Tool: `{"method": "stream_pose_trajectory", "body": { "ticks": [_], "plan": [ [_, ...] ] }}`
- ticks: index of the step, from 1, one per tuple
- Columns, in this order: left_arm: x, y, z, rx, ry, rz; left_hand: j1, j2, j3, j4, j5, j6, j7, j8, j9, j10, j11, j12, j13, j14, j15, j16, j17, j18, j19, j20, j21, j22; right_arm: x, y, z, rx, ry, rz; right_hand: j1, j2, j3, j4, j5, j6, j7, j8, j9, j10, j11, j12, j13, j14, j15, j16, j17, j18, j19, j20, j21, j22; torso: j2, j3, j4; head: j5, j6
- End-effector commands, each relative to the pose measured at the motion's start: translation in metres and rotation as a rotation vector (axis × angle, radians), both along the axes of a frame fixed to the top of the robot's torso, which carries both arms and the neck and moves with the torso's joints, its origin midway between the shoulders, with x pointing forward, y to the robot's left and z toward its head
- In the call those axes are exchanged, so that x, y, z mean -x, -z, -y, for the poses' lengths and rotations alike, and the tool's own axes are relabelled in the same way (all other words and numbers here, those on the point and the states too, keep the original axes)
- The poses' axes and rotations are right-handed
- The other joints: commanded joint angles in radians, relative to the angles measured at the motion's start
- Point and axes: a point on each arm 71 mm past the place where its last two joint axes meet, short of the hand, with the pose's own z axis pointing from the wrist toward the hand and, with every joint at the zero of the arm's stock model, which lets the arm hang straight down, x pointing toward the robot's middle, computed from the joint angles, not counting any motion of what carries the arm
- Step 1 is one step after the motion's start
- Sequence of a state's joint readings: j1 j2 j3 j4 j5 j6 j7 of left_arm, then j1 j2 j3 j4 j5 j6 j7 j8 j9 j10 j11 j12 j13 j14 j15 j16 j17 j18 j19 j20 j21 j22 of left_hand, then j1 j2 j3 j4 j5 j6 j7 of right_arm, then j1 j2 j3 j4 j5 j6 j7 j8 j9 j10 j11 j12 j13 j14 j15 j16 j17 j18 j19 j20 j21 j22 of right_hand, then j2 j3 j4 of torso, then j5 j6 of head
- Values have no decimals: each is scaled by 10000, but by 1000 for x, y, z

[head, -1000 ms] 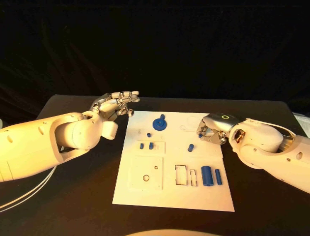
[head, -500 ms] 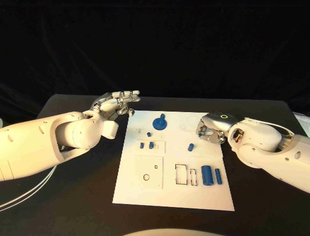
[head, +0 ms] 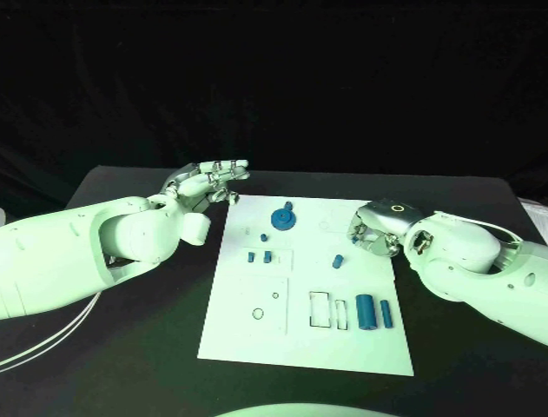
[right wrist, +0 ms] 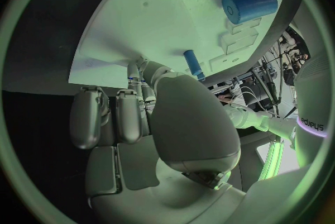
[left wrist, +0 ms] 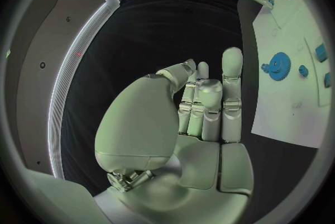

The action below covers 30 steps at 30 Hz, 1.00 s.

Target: Assemble the parts on the task board

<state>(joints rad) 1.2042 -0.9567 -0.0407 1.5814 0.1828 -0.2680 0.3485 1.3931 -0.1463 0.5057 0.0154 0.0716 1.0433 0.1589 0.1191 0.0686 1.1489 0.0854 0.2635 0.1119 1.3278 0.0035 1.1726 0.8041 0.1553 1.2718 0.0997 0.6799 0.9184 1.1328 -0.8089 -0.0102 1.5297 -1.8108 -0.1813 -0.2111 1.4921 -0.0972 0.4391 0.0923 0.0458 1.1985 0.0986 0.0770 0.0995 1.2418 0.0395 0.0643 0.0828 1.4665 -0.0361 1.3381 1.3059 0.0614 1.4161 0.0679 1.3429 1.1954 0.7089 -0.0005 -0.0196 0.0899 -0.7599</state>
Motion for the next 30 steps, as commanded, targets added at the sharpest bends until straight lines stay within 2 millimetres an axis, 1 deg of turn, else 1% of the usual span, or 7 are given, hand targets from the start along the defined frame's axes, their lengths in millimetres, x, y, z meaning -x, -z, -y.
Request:
{"method": "stream_pose_trajectory", "body": {
  "ticks": [1, 14, 18, 22, 25, 27, 30],
  "plan": [
    [0, -1, 3, 37, 181, 94, 1, 20, -59, -32, 0, -30, 55, -20, -16, -54, 2, 39, 19, -79, -23, -54, -17, 182, -104, 8, -63, -31, 1, -7, -1, -218, -4, 422, -68, 57, 59, -9, 50, 41, 26, -10, 16, 68, 29, 23, -13, 606, -49, 52, -3, 165, 51, -35, 14, 12, -3, -15, 8, -23, 25],
    [0, -1, 3, 26, 195, 56, 11, 21, -73, -50, -1, -46, 63, -28, -18, -91, 12, 51, 20, -93, -17, -67, -46, 186, -115, 11, -105, -61, 3, -21, 4, -522, 120, 570, -195, -9, 103, -43, 40, 61, 22, -15, 39, 80, 32, 10, -44, 605, -35, 57, -7, 163, 57, -25, 19, 22, 4, -6, -2, -21, 51],
    [0, -1, 2, 13, 177, 42, 9, 23, -83, -56, -1, -58, 70, -34, -19, -117, 20, 56, 19, -97, -12, -69, -53, 187, -118, 15, -120, -73, 10, -28, 1, -791, -4, 523, -216, -18, 108, -46, 39, 65, 23, -16, 43, 84, 34, 9, -49, 606, -33, 61, -4, 161, 61, -23, 25, 31, 4, -1, -2, 1, 48],
    [-1, 0, 1, 7, 166, 39, 9, 23, -83, -56, -1, -58, 70, -34, -19, -117, 20, 56, 19, -97, -12, -69, -53, 187, -118, 15, -120, -73, 21, -35, -13, -1143, -442, 532, -223, -20, 110, -47, 40, 66, 24, -16, 44, 85, 35, 9, -50, 606, -31, 65, 0, 162, 59, -23, 22, 27, 12, 4, -1, 46, 39],
    [-1, 0, 2, 17, 188, 41, 9, 23, -83, -56, -1, -58, 70, -34, -19, -117, 20, 56, 19, -97, -12, -69, -53, 187, -118, 15, -120, -73, 30, -40, -29, -1389, -915, 531, -228, -21, 114, -49, 41, 66, 26, -17, 45, 86, 37, 9, -52, 605, -29, 62, -3, 161, 61, -22, 25, 31, 14, 11, 11, 60, 33],
    [-1, 0, 3, 28, 214, 42, 9, 23, -83, -56, -1, -58, 70, -34, -19, -117, 20, 56, 19, -97, -12, -69, -53, 187, -118, 15, -120, -73, 37, -43, -43, -1525, -1315, 549, -232, -22, 122, -54, 42, 64, 32, -19, 46, 84, 39, 7, -55, 605, -25, 64, -1, 161, 61, -21, 25, 31, 12, -1, 5, 94, 21],
    [-1, 0, 5, 48, 261, 42, 9, 26, -90, -61, 0, -69, 74, -38, -20, -137, 25, 61, 18, -103, -8, -75, -68, 188, -122, 17, -136, -85, 46, -45, -62, -1642, -1836, 570, -236, -22, 131, -62, 42, 61, 37, -22, 47, 83, 43, 5, -59, 606, -22, 68, 2, 162, 60, -19, 23, 28, 14, -14, 21, 147, -17]
  ]
}}
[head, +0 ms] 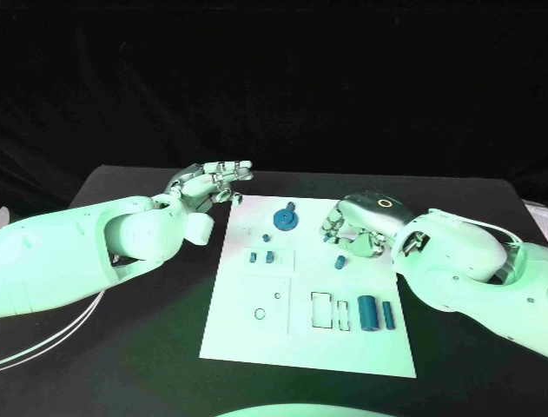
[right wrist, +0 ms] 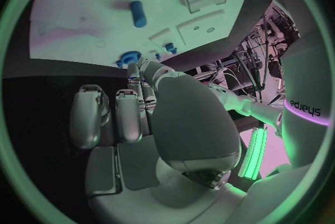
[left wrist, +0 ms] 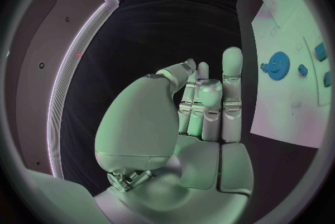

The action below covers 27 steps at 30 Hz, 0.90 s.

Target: Assemble the parts on the task board

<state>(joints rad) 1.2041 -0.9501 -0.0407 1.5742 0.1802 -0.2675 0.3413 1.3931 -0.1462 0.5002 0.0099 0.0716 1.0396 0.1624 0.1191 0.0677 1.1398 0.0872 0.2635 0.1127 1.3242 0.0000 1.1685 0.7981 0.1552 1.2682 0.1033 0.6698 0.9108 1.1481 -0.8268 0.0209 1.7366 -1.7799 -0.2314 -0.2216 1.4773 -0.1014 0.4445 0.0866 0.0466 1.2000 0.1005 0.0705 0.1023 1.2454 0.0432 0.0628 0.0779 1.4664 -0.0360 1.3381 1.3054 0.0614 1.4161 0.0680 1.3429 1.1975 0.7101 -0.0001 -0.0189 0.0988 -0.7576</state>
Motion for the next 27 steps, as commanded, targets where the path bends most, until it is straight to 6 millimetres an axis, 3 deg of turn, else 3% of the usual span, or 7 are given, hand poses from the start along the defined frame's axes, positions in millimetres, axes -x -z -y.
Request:
{"method": "stream_pose_trajectory", "body": {
  "ticks": [1, 12, 19, 27],
  "plan": [
    [0, -1, 4, 93, 245, 91, 8, 26, -35, -5, 0, -32, 40, -38, -12, -47, 7, 61, 10, -67, 28, -33, -9, 189, -86, -19, -35, -8, 9, -1, -18, -139, -567, 99, -90, 21, 83, -8, 34, 44, 21, 41, 19, 46, 7, 20, -11, 607, -21, 70, 9, 163, 60, -19, 22, 6, 3, -20, 17, 68, -45],
    [1, -1, 9, 144, 368, 93, 9, 26, -47, -15, 0, -52, 46, -47, -14, -83, 16, 67, 8, -74, 34, -37, -23, 189, -86, -14, -49, -18, 33, 27, -67, -214, -1854, -636, -113, 27, 151, -69, 40, 21, 62, 19, 28, 34, 38, 10, -36, 603, 4, 72, 3, 165, 56, -2, 14, -7, 1, -25, -4, 354, -233],
    [1, -2, 11, 173, 451, 75, 6, 26, -57, -19, -1, -61, 51, -51, -14, -105, 21, 71, 8, -76, 38, -37, -27, 189, -88, -11, -61, -28, 38, 48, -78, 25, -2093, -1241, -189, 5, 160, -91, 40, -2, 91, 2, 35, 13, 71, 4, -56, 598, 32, 65, -11, 169, 45, 18, -2, -34, 5, -20, 6, 427, -301],
    [1, -2, 11, 115, 464, 109, 2, 24, -68, -23, -1, -71, 56, -55, -14, -117, 25, 80, 9, -76, 42, -33, -25, 189, -89, -8, -69, -34, 44, 56, -83, 171, -2317, -1592, -273, -14, 150, -99, 37, -21, 102, -11, 41, -13, 90, 0, -73, 593, 55, 56, -27, 173, 35, 38, -16, -53, -2, -6, -17, 474, -352]
  ]
}}
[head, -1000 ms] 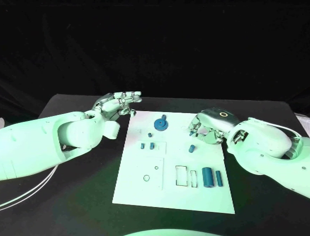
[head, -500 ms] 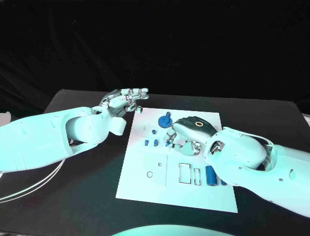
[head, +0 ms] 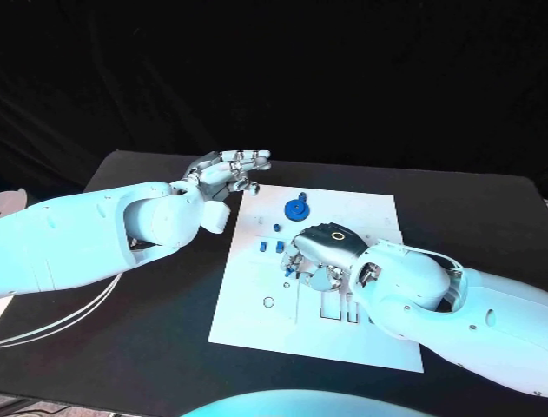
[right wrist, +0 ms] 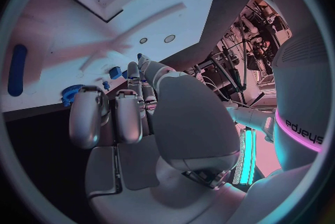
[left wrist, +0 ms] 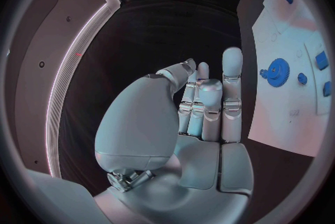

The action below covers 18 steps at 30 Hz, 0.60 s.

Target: Assemble the parts on the task board

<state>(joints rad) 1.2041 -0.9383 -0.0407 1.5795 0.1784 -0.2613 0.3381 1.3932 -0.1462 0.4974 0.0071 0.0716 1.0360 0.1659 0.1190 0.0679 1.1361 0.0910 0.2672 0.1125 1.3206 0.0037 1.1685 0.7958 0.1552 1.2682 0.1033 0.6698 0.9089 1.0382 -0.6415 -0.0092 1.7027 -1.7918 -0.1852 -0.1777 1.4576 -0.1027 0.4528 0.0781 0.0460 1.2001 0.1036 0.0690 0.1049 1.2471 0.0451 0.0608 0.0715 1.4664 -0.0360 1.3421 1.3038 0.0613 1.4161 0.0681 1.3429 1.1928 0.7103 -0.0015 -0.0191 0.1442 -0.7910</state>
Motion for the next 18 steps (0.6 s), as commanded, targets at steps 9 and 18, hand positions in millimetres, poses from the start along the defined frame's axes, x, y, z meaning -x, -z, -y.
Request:
{"method": "stream_pose_trajectory", "body": {
  "ticks": [9, 18],
  "plan": [
    [0, -1, 4, 24, 270, 136, 3, 25, -40, 4, -1, -35, 22, -54, -16, -81, -12, 44, 11, -39, 5, -32, -1, 190, -90, -8, -74, -18, 6, 8, -6, 447, -451, -307, -87, -3, 66, -14, 43, -22, 72, 4, 16, -32, 73, 20, -11, 593, 57, 20, -9, 173, 35, 41, -15, -5, -1, 2, -10, 43, -57],
    [0, -1, 4, 36, 326, 114, 4, 27, -46, -1, -1, -39, 26, -55, -15, -87, -9, 53, 13, -47, 7, -41, -23, 191, -90, -6, -82, -24, 5, 12, -5, 627, -386, -389, -90, -4, 65, -15, 43, -23, 73, 3, 17, -32, 73, 21, -11, 593, 58, 19, -10, 173, 35, 41, -15, -4, -2, -1, -3, 31, -77]
  ]
}}
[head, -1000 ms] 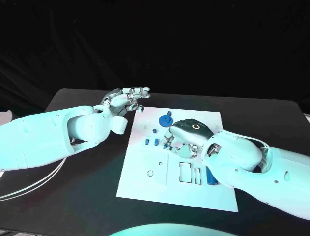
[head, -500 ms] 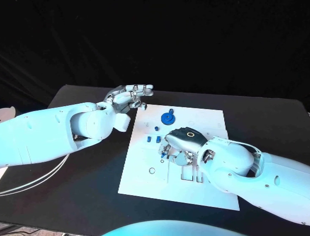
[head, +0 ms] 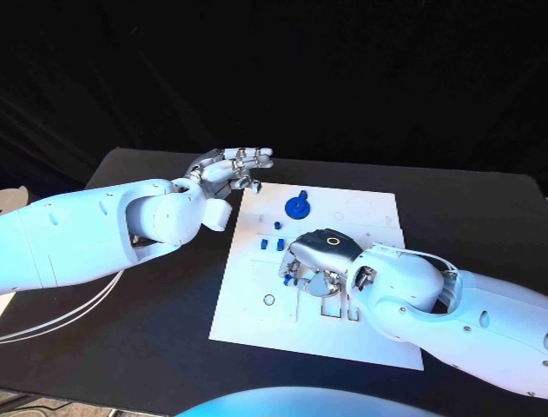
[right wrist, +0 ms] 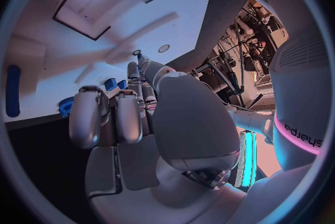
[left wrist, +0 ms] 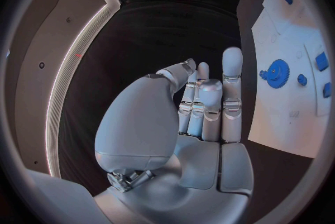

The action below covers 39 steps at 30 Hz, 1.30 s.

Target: Assemble the parts on the task board

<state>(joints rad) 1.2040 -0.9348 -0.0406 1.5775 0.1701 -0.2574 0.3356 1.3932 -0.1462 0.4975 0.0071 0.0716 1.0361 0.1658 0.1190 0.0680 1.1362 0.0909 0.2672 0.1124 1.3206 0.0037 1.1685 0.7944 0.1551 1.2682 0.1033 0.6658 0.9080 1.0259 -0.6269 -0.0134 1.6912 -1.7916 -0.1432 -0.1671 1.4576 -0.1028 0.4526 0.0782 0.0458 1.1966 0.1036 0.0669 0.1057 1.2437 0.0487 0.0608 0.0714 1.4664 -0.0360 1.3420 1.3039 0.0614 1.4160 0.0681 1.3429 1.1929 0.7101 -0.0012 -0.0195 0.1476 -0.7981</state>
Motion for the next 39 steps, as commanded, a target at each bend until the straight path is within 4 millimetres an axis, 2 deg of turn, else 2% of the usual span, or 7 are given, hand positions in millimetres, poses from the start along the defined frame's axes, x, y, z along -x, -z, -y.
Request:
{"method": "stream_pose_trajectory", "body": {
  "ticks": [1, 19, 27, 29, 36, 39],
  "plan": [
    [0, -1, 3, 80, 245, 81, 4, 27, -46, -1, -1, -40, 27, -55, -16, -88, -9, 53, 14, -47, 7, -41, -9, 191, -90, -5, -42, -15, 0, 3, 0, 306, -120, -40, -91, -3, 67, -16, 46, 11, 73, 24, 9, 2, 37, 21, -10, 592, 58, 19, -10, 172, 35, 41, -15, -5, -1, -4, 1, -3, -6],
    [0, -1, 1, 68, 253, 40, -1, 24, -58, -5, -2, -52, 35, -60, -17, -102, -3, 62, 15, -52, 11, -45, -21, 194, -96, -2, -66, -33, -1, 4, 2, 497, 4, 102, -108, -2, 68, -24, 46, 8, 76, 22, 11, -2, 40, 22, -14, 593, 63, 27, -3, 171, 37, 46, -12, 0, 0, 0, -6, -21, -26],
    [0, -1, 2, 79, 288, 33, -1, 24, -58, -5, -2, -52, 35, -60, -17, -102, -3, 62, 15, -52, 11, -45, -21, 194, -96, -2, -66, -33, 1, 6, -6, 726, -81, -25, -142, -9, 60, -29, 46, 4, 83, 20, 16, -8, 48, 23, -19, 593, 71, 34, 2, 172, 36, 54, -13, 0, -10, -18, -13, -54, -23],
    [0, -1, 3, 82, 302, 26, -1, 24, -58, -5, -2, -52, 35, -60, -17, -102, -3, 62, 15, -52, 11, -45, -21, 194, -96, -2, -66, -33, 0, 8, -7, 894, -39, -70, -235, -30, 30, -23, 44, -14, 83, 12, 23, -34, 59, 20, -30, 590, 83, 32, -7, 173, 34, 69, -16, -3, -4, -8, 1, -70, -23],
    [0, -1, 3, 92, 360, -8, -5, 27, -69, -8, -1, -61, 40, -63, -17, -118, 3, 72, 16, -61, 16, -54, -45, 198, -103, 1, -94, -54, -1, 12, -7, 1180, 94, -195, -524, -117, -88, 33, 53, -133, 89, -27, 23, -164, 85, 10, -56, 581, 113, 21, -38, 183, 14, 104, -43, -38, 2, -9, 1, -75, -37],
    [0, -1, 3, 95, 372, -14, -5, 27, -69, -8, -1, -61, 40, -63, -17, -118, 3, 72, 16, -61, 16, -54, -45, 198, -103, 1, -94, -54, -1, 12, -6, 1155, 185, -193, -790, -294, -242, 124, 54, -412, 168, -78, -33, -471, 168, -22, -91, 567, 184, -20, -97, 192, -22, 144, -93, -110, -10, -8, 1, -72, -38]
  ]
}}
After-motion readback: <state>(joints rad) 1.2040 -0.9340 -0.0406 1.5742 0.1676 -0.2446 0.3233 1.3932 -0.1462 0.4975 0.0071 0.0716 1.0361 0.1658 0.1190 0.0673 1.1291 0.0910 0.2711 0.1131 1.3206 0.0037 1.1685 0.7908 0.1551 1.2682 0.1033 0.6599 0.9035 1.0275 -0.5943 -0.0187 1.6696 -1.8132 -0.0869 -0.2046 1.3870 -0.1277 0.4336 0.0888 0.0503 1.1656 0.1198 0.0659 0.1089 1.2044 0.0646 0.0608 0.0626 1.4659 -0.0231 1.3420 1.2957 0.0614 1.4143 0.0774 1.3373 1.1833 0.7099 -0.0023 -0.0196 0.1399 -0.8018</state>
